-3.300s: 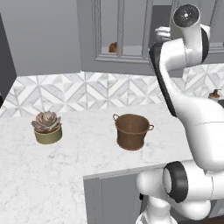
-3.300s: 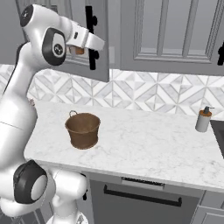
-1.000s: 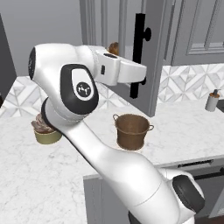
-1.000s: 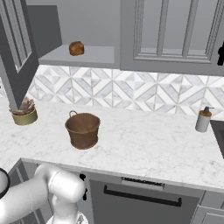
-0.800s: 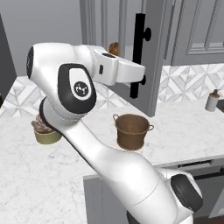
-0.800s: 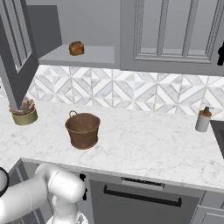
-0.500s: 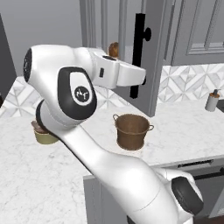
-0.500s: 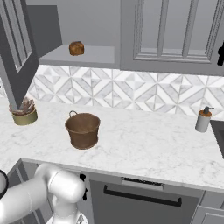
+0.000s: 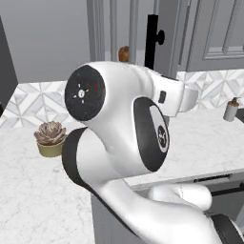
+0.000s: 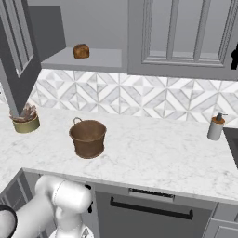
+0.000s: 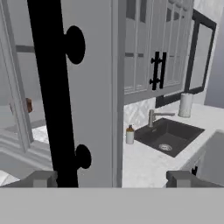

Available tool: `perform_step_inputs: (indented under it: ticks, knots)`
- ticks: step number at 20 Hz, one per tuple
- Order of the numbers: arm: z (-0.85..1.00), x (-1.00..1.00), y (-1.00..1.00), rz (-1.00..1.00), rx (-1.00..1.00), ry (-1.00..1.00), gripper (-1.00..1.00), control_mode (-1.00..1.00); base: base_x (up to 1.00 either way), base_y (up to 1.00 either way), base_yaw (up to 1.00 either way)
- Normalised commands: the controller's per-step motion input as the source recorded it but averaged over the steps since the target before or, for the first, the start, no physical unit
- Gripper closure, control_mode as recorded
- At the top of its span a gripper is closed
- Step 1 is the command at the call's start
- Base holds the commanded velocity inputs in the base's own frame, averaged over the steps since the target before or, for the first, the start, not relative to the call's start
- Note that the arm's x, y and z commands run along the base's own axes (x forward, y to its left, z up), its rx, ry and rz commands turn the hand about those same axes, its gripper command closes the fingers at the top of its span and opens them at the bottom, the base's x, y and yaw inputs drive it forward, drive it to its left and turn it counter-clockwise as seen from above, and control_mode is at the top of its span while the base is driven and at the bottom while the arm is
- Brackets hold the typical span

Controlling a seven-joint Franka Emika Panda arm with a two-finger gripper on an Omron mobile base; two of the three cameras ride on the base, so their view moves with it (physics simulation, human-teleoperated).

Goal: Open the cabinet, pick up the bread from the cabinet and place it in the basket. Then move the basket to the dining counter.

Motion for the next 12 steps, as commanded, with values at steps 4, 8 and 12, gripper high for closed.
perform_step_inputs:
  ticks: [4, 8, 12]
  knots:
    - [0.0, -0.65, -0.47, 0.5, 0.18, 0.0, -1.0, -1.0, 0.0, 0.0, 0.0]
    - [0.0, -0.6, -0.53, 0.49, 0.22, 0.0, -1.0, -1.0, 0.0, 0.0, 0.0]
    - [0.0, -0.42, -0.75, 0.41, 0.33, 0.0, -1.0, -1.0, 0.0, 0.0, 0.0]
